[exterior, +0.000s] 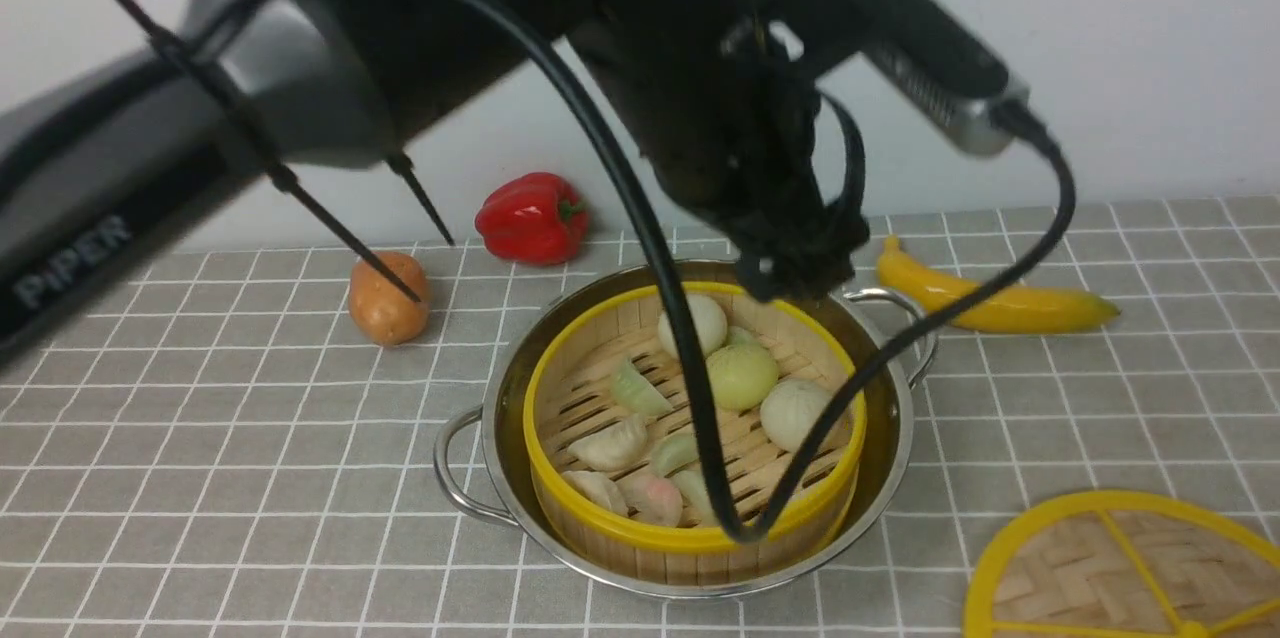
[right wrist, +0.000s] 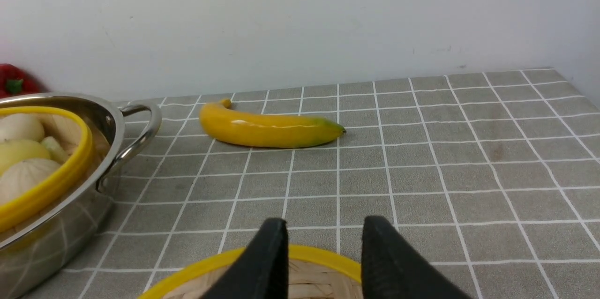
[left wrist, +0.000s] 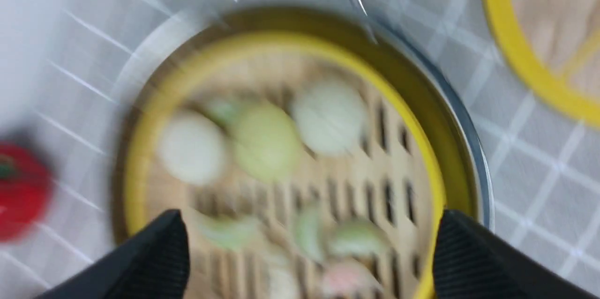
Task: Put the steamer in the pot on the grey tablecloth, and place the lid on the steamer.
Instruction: 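Move the gripper down to the bamboo steamer lid and grasp its center knob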
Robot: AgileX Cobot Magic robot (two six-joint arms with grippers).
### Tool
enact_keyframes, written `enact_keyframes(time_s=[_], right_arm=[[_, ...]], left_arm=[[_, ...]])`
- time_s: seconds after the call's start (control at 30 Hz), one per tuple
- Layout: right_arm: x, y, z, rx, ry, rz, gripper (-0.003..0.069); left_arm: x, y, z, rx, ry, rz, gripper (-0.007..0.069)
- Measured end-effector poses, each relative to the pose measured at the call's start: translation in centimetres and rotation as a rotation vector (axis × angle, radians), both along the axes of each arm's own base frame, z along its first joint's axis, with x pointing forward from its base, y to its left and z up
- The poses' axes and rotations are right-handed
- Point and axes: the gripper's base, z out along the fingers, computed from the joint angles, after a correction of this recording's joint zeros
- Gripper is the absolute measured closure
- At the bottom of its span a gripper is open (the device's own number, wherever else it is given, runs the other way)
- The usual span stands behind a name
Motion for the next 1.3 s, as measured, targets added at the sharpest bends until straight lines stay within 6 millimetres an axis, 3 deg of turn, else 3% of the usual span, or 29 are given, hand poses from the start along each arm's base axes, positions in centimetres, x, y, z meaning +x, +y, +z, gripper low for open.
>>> enact_keyframes(time_s=[0.07,0.2,0.37,0.47,0.53,0.57,0.63,0.7,0.8,0.83,0.9,1.0,1.03,1.1,1.13,1.17,1.23,1.3], right_arm=[[0.0,0.0,0.0,0.0,0.0,0.0,0.0417],[0.0,0.0,0.0,0.0,0.0,0.0,0.0417],[0.0,0.0,0.0,0.0,0.0,0.0,0.0417],[0.0,0.0,0.0,0.0,0.0,0.0,0.0417],[0.0,0.0,0.0,0.0,0.0,0.0,0.0417],[0.0,0.0,0.0,0.0,0.0,0.0,0.0417],[0.0,0.0,0.0,0.0,0.0,0.0,0.0417],[0.0,0.0,0.0,0.0,0.0,0.0,0.0417],[0.0,0.0,0.0,0.0,0.0,0.0,0.0417],[0.0,0.0,0.0,0.0,0.0,0.0,0.0417],[0.0,0.0,0.0,0.0,0.0,0.0,0.0417],[0.0,0.0,0.0,0.0,0.0,0.0,0.0417],[0.0,0.0,0.0,0.0,0.0,0.0,0.0417],[0.0,0.0,0.0,0.0,0.0,0.0,0.0417],[0.0,0.0,0.0,0.0,0.0,0.0,0.0417],[0.0,0.0,0.0,0.0,0.0,0.0,0.0417],[0.0,0.0,0.0,0.0,0.0,0.0,0.0417],[0.0,0.0,0.0,0.0,0.0,0.0,0.0417]], left_arm=[[0.0,0.1,2.5,-0.056,-0.069,0.003,0.0057],[0.3,-0.3,4.4,-0.141,-0.164,-0.003,0.0134],[0.9,-0.4,5.2,-0.203,-0.246,-0.003,0.0234],[0.3,1.1,5.3,-0.187,-0.267,0.013,0.0286],[-1.1,4.9,5.4,-0.191,-0.28,0.075,0.0341],[-1.5,5.5,5.4,-0.191,-0.282,0.08,0.0346],[-3.2,10.9,5.2,-0.24,-0.344,0.181,0.0396],[-5.0,14.9,5.6,-0.314,-0.434,0.271,0.042],[-8.1,20.6,2.9,-0.416,-0.527,0.454,0.045],[-8.6,21.3,2.4,-0.429,-0.535,0.482,0.0452],[-12.0,24.5,-1.7,-0.499,-0.575,0.648,0.0456],[-17.2,26.7,-8.1,-0.585,-0.63,0.837,0.0455],[-17.5,26.8,-8.5,-0.587,-0.636,0.851,0.0455],[-19.7,27.2,-11.4,-0.612,-0.685,0.897,0.0454],[-21.1,27.3,-13.9,-0.62,-0.712,0.924,0.0447],[-21.3,27.4,-14.1,-0.621,-0.719,0.929,0.0447],[-22.5,27.3,-17.1,-0.622,-0.724,0.951,0.0444],[-23.1,27.2,-18.0,-0.599,-0.716,0.934,0.0441]])
